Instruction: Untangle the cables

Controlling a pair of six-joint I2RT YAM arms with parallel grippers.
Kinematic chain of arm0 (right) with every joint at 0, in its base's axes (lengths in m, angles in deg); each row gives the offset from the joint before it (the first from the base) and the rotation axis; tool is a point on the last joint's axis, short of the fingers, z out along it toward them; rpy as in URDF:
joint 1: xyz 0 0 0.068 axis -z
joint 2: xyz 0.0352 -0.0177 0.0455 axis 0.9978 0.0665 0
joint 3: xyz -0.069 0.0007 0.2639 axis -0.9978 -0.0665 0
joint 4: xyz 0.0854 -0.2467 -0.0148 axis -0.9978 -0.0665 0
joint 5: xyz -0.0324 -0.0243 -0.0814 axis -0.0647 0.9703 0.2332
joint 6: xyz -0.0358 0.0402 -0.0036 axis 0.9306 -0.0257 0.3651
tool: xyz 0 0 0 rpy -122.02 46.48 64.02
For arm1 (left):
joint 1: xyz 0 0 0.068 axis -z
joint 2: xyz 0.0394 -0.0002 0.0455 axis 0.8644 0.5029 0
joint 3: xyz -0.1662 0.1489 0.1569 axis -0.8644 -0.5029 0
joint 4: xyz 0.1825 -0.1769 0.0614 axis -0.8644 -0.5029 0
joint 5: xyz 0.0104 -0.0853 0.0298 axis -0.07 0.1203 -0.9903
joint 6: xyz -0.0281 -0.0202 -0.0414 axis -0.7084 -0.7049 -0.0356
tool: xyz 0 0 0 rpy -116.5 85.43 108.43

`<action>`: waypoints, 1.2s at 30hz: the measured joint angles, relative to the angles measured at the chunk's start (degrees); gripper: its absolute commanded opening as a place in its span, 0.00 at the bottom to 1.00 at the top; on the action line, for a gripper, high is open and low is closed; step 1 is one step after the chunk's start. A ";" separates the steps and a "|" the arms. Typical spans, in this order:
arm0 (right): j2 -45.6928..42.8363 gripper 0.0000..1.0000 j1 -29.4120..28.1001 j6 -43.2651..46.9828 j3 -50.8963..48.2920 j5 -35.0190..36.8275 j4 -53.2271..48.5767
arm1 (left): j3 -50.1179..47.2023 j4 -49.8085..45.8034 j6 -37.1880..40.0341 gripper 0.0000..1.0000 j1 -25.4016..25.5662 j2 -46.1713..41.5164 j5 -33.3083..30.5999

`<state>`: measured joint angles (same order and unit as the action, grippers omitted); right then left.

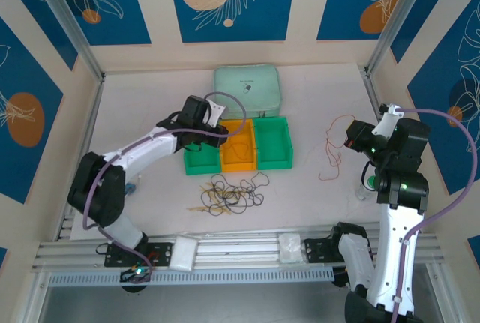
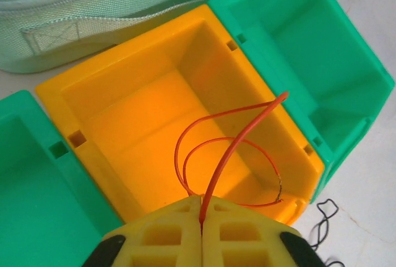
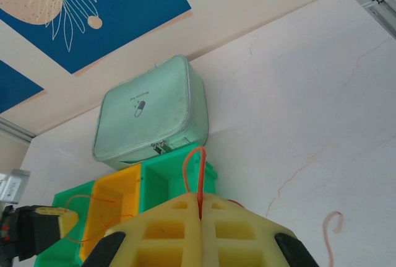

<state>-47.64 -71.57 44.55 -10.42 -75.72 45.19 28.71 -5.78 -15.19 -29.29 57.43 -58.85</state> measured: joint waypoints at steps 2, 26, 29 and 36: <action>0.13 0.00 0.00 0.00 0.00 -0.04 0.00 | 0.76 0.13 0.11 0.20 0.00 1.42 0.44; -0.74 0.00 -9.88 -0.33 5.70 -6.73 -1.53 | -1.14 -2.38 -2.27 0.35 0.00 -20.20 -0.15; -0.87 0.00 -15.08 -0.76 7.63 -7.80 -0.28 | -3.19 -4.70 -2.95 0.40 -0.04 -24.57 -1.68; 1.36 0.00 -28.09 -2.58 10.19 -8.87 5.20 | -5.62 -10.43 -4.00 0.42 -0.09 -31.71 -8.70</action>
<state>-46.28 -99.66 41.97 -0.23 -84.59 50.39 23.09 -16.21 -19.19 -29.37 25.71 -67.55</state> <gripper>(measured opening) 0.053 0.415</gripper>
